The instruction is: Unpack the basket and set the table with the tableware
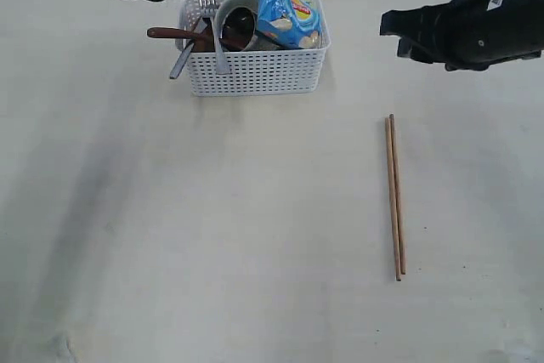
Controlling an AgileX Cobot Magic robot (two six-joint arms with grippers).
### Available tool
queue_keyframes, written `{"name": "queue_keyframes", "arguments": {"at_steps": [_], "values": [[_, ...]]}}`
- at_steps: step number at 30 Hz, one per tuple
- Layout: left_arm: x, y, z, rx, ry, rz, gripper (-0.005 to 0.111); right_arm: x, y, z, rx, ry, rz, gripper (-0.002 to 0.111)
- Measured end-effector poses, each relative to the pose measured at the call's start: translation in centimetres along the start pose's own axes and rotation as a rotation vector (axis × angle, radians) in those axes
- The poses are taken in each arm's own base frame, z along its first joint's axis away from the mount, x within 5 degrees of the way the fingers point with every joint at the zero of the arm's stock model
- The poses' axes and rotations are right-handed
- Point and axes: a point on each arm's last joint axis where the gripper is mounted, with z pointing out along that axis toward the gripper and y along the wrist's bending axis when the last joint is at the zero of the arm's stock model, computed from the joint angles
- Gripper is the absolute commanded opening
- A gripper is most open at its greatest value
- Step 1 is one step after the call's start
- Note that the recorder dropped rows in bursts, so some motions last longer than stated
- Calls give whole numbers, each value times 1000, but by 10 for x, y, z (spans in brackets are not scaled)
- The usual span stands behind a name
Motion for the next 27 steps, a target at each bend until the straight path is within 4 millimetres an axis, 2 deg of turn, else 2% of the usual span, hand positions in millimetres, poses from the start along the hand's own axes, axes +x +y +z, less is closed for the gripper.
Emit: {"name": "queue_keyframes", "arguments": {"at_steps": [2, 4, 6, 8, 11, 12, 17, 21, 24, 27], "values": [[1, 6, 0, -70, 5, -24, 2, -3, 0, -1, 1, -34, -32, 44], [1, 10, -1, -110, 10, -31, 8, -5, 0, -1, 4, -55, -56, 44], [1, 12, -1, -130, 7, -48, 19, -7, 0, -1, 6, -76, -82, 44], [-1, 14, -1, -149, -6, -68, 37, -9, 0, -1, 6, -94, -99, 44], [-11, 15, -3, -158, -41, -99, 61, -11, 0, -1, 4, -119, -113, 44], [-16, 16, -3, -158, -55, -110, 64, -11, 0, -1, 4, -123, -119, 44], [-29, 22, 14, -129, -58, -204, 61, -12, 0, -1, 5, -127, -144, 44], [-27, 32, 43, -96, 4, -275, 61, -13, 1, -1, 3, -146, -162, 44], [-26, 36, 59, -86, 95, -264, 61, -14, 1, -1, 3, -150, -165, 44], [-28, 35, 68, -164, 190, -203, 61, -14, 1, -2, 2, -154, -166, 44]]}}
